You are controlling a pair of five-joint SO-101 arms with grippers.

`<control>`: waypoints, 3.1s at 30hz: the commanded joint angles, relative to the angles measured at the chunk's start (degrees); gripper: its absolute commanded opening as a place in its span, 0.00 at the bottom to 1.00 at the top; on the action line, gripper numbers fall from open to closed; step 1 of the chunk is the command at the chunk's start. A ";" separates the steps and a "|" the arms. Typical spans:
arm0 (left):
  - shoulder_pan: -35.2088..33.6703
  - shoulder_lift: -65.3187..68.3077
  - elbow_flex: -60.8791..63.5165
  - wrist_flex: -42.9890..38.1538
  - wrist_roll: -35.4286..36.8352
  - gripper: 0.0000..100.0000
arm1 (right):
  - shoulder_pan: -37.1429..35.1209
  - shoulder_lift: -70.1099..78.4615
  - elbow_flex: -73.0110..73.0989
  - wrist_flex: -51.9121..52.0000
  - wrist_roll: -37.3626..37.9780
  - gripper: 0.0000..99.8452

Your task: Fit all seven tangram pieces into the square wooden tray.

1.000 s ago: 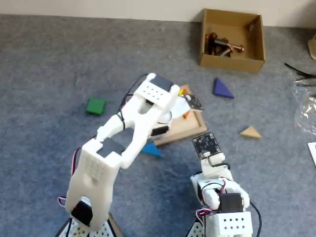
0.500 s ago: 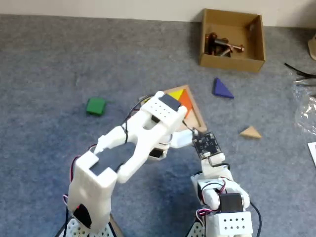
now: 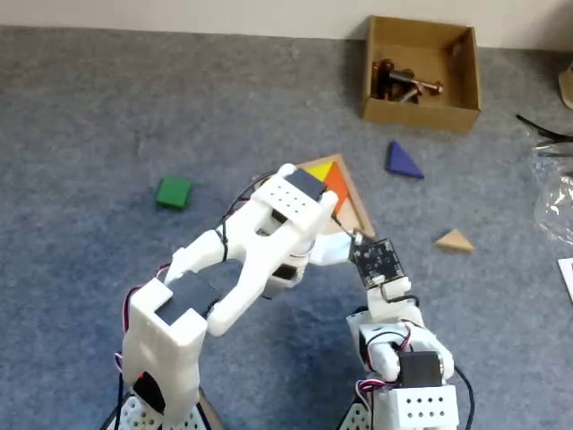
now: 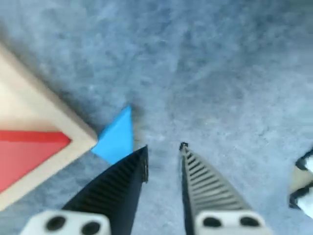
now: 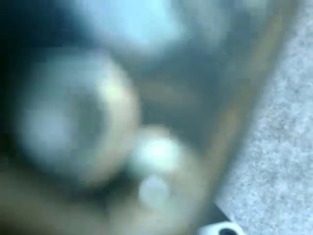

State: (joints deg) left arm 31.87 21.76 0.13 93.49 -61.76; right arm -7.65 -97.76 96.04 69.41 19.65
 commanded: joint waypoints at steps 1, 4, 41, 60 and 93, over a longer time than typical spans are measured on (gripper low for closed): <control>-2.68 -4.35 -0.84 -2.81 -0.70 0.12 | -0.75 -0.22 6.81 -1.01 0.09 0.01; -3.82 -4.35 -0.92 -2.81 -0.70 0.12 | -0.75 -0.22 6.81 -1.01 0.09 0.01; -5.32 -4.70 -0.92 -8.62 5.89 0.12 | -0.92 -0.22 6.73 -0.92 0.09 0.01; -5.32 -4.88 -0.92 -8.53 5.98 0.12 | 14.55 -0.22 6.64 -0.66 0.00 0.01; -4.97 -4.26 1.80 -16.70 5.80 0.26 | 32.84 -0.22 6.64 -1.01 0.09 0.01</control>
State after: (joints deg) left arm 27.30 20.62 1.19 78.11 -56.31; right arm 24.35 -97.14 96.04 69.41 19.82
